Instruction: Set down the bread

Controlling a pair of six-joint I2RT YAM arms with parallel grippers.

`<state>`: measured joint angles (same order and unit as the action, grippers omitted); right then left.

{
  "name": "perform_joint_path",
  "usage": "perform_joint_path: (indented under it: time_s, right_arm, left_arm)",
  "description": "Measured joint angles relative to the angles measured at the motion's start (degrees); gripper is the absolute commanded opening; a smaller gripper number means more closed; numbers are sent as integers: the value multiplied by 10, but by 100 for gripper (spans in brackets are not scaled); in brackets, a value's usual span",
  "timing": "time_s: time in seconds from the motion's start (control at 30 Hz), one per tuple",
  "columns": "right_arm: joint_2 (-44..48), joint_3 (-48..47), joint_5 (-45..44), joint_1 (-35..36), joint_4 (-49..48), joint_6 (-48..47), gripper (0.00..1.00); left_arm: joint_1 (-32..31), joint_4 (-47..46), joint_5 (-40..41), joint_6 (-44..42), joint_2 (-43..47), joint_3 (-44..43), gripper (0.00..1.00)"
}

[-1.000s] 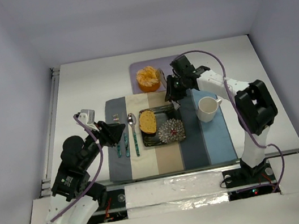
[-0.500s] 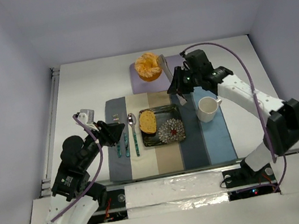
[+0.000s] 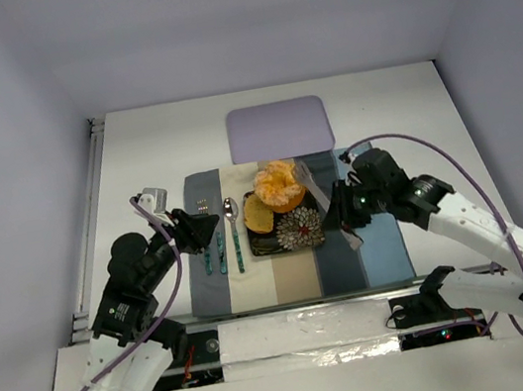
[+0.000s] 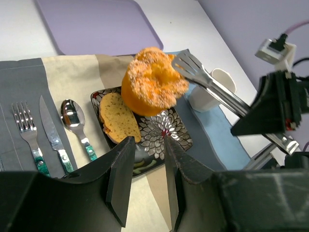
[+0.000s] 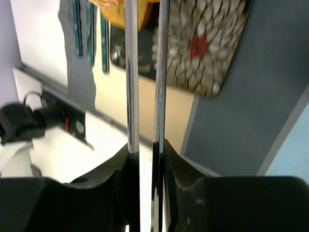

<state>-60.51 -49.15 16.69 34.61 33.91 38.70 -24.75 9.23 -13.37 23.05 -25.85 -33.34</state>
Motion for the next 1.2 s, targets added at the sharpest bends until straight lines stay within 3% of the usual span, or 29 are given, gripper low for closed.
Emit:
perform_joint_path:
  time_s: [0.23, 0.57, 0.83, 0.93, 1.07, 1.2]
  right_arm:
    - [63, 13, -18, 52, 52, 31, 16]
    - [124, 34, -37, 56, 120, 45, 16]
    - [117, 76, -30, 60, 116, 56, 16]
    - [108, 76, -27, 60, 101, 60, 20]
    - [102, 76, -26, 60, 89, 65, 41]
    - [103, 76, -28, 61, 89, 68, 50]
  left_arm:
    - [9, -4, -12, -1, -7, 0, 27]
    - [15, -4, -18, -1, -11, 0, 27]
    - [20, -5, -27, -1, -14, 0, 27]
    - [20, -8, -28, -1, -15, 3, 27]
    - [20, -9, -30, -1, -15, 7, 27]
    - [20, -9, -32, -1, -15, 8, 27]
